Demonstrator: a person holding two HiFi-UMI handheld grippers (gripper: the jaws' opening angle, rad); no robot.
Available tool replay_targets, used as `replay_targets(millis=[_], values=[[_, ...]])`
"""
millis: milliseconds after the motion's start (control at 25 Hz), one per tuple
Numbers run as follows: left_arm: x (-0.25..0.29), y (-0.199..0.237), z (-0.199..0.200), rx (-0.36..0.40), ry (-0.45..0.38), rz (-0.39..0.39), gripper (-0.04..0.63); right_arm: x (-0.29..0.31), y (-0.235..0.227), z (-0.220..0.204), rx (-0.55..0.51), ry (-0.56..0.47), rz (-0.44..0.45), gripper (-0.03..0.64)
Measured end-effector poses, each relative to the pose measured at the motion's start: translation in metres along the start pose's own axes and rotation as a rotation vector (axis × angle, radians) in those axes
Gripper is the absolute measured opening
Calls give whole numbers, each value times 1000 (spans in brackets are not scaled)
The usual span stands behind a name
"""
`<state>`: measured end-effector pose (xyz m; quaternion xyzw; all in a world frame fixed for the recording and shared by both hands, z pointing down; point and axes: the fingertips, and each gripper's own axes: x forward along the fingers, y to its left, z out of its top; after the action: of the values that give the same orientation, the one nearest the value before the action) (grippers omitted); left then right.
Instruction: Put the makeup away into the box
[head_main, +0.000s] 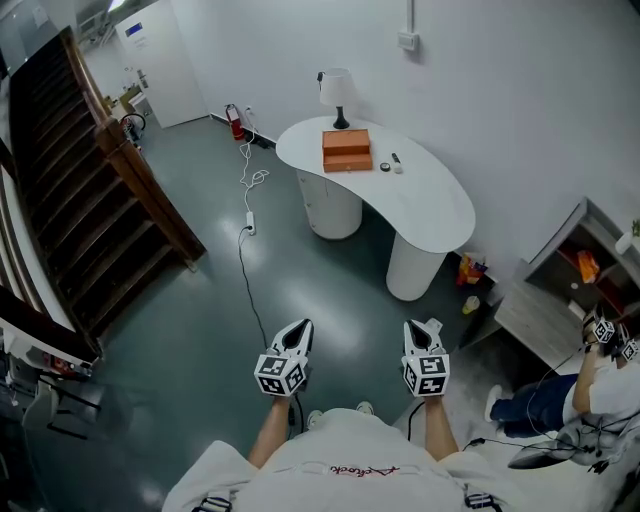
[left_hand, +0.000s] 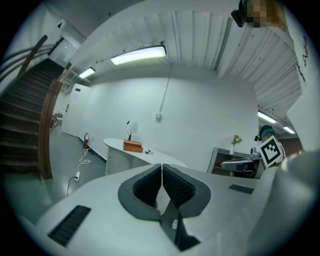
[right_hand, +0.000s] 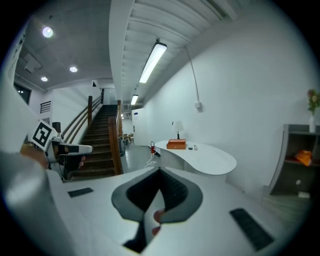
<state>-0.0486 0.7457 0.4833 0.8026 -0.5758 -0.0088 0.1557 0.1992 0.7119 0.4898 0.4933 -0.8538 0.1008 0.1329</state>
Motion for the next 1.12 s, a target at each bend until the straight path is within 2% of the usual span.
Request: replay_targets(millis=[520, 840, 1120], values=[[37, -34, -7, 7, 9, 12, 15, 13, -38, 1, -10, 12, 59, 18], [52, -34, -11, 5, 15, 26, 15, 26, -48, 0, -14, 22, 80, 18], [75, -28, -11, 2, 22, 21, 15, 46, -65, 7, -16, -3, 41, 18]])
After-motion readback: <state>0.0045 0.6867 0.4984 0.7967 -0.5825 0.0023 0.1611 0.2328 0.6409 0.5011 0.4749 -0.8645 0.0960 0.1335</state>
